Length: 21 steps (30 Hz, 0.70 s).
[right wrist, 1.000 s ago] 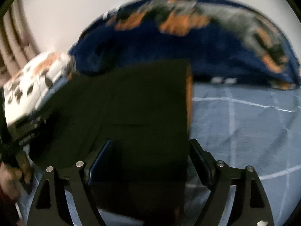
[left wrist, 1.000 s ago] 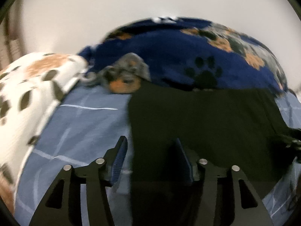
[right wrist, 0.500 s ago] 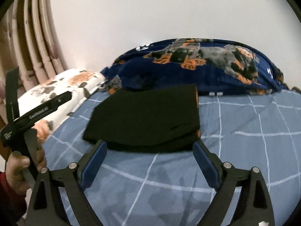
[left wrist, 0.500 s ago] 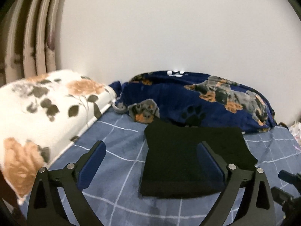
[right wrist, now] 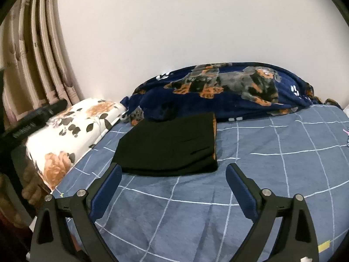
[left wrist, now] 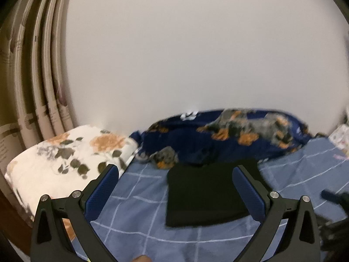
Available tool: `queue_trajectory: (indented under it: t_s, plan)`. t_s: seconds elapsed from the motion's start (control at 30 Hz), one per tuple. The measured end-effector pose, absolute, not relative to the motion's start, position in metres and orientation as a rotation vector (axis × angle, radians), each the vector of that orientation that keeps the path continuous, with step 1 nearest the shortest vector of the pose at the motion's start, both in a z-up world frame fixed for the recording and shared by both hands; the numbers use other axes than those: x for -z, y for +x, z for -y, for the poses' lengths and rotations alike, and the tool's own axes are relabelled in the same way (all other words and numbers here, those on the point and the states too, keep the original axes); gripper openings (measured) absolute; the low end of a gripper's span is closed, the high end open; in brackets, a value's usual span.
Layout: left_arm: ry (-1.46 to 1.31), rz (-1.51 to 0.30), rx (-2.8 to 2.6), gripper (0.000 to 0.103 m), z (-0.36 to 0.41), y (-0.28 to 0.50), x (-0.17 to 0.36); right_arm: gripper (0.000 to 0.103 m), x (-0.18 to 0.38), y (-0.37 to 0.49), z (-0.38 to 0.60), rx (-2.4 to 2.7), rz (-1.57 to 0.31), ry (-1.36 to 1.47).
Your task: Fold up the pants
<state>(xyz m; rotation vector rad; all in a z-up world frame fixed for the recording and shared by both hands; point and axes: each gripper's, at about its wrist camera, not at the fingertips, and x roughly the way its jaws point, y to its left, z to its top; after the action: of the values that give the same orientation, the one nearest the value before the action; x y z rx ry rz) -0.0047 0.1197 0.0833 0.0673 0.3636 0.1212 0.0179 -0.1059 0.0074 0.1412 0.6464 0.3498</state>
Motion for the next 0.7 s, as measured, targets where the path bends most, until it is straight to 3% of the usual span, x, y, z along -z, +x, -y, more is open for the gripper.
queue_trajectory:
  t_s: [0.23, 0.7]
  plan:
    - [0.011, -0.33, -0.075, 0.103, -0.111, -0.016, -0.107, 0.095, -0.014, 0.012, 0.109, -0.356, -0.632, 0.144]
    - [0.022, -0.352, -0.066, 0.103, -0.098, -0.017, -0.102, 0.095, -0.022, 0.005, 0.104, -0.367, -0.611, 0.134]
